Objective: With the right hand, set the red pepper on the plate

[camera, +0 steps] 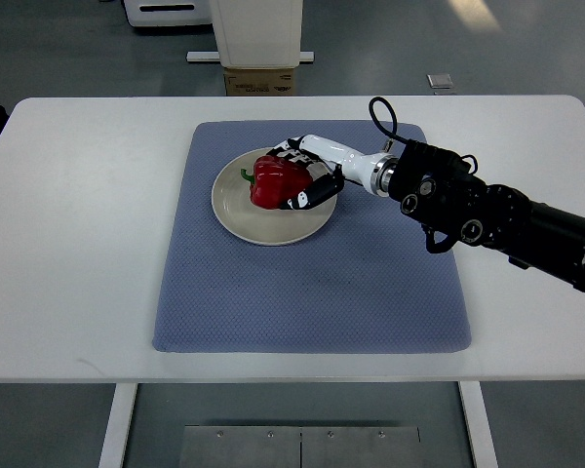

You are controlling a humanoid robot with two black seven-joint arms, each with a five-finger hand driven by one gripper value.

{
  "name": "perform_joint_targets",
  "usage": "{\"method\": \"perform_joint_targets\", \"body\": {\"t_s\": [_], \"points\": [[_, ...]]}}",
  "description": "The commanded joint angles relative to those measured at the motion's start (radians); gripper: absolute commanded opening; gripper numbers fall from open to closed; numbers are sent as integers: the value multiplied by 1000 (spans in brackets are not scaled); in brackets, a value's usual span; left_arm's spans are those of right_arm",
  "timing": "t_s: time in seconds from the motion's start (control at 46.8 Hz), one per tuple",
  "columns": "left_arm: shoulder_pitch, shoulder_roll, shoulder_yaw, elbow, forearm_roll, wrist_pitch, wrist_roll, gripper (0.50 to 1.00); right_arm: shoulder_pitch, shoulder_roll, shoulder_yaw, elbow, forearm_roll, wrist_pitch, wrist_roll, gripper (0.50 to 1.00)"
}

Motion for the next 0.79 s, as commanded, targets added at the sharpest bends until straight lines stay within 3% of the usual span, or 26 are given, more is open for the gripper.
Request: {"method": "perform_joint_targets", "body": {"t_s": [0.0,0.555,0.769], "points": [[0,0,0,0,0,0,0,1000,0,0,2,0,0,1,1,983],[0,0,0,0,0,0,0,1000,6,-2,102,2,3,1,0,1000],[0,0,0,0,0,0,0,1000,3,-74,169,-1,6,1,0,1000]]}}
